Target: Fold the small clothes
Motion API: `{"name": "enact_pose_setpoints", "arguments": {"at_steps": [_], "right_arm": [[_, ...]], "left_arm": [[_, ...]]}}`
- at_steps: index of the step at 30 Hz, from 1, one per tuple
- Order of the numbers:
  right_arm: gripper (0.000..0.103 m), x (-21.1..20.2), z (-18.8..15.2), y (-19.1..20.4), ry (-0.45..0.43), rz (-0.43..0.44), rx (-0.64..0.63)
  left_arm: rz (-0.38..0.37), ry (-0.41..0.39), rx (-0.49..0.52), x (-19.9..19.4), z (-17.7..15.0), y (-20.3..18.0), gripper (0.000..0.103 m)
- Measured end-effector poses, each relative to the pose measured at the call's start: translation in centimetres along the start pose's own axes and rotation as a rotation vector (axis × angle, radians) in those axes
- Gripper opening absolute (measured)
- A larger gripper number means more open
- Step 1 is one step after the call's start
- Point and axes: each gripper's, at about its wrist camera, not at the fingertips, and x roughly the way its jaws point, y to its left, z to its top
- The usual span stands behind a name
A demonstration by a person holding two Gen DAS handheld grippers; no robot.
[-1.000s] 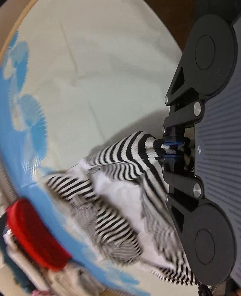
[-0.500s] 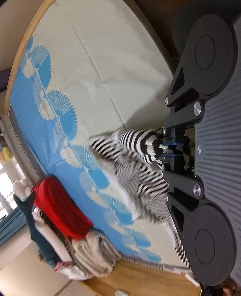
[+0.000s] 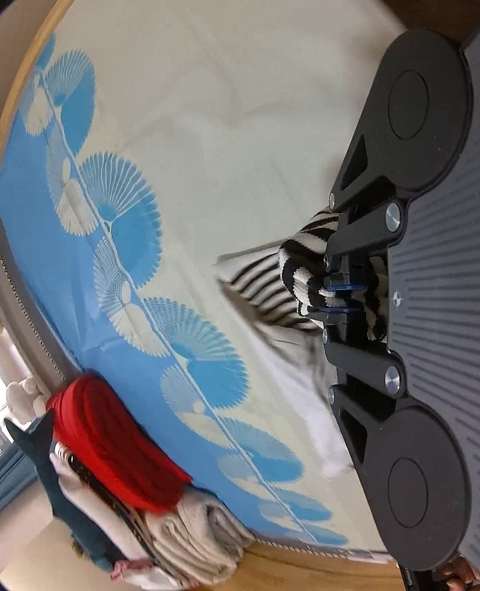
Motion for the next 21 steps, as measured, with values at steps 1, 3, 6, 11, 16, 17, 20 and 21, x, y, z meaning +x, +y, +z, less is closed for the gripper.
{"name": "enact_pose_setpoints", "arguments": {"at_steps": [1,3,6,11,16,17,20,21], "right_arm": [[0.013,1.5,0.7,0.0,0.007,-0.006,0.006],[0.018,3.9,1.5,-0.4,-0.014,-0.023,0.025],[0.031,4.8,1.1,-1.4,-0.090,-0.040,0.033],[0.032,3.9,0.9,-0.8,-0.137,0.033,-0.038],[0.040,6.7,-2.2,2.9,-0.009,0.017,-0.391],[0.045,7.2,-2.8,3.6,-0.001,0.002,-0.453],[0.055,9.2,-4.0,5.0,0.017,-0.088,-0.579],[0.055,9.6,-4.0,5.2,0.023,-0.103,-0.586]], "left_arm": [[-0.015,0.014,-0.034,1.3,1.0,0.7,0.011],[-0.034,0.016,-0.112,3.3,2.3,2.2,0.020],[-0.058,-0.015,-0.180,3.8,2.3,3.7,0.037],[-0.109,-0.071,0.035,2.6,1.4,1.1,0.054],[0.023,0.030,0.326,5.2,-1.2,-2.7,0.060],[0.057,0.039,0.385,5.8,-1.6,-3.5,0.061],[0.094,0.054,0.433,7.1,-2.2,-4.3,0.063],[0.098,0.053,0.424,7.3,-2.3,-4.3,0.062]]}}
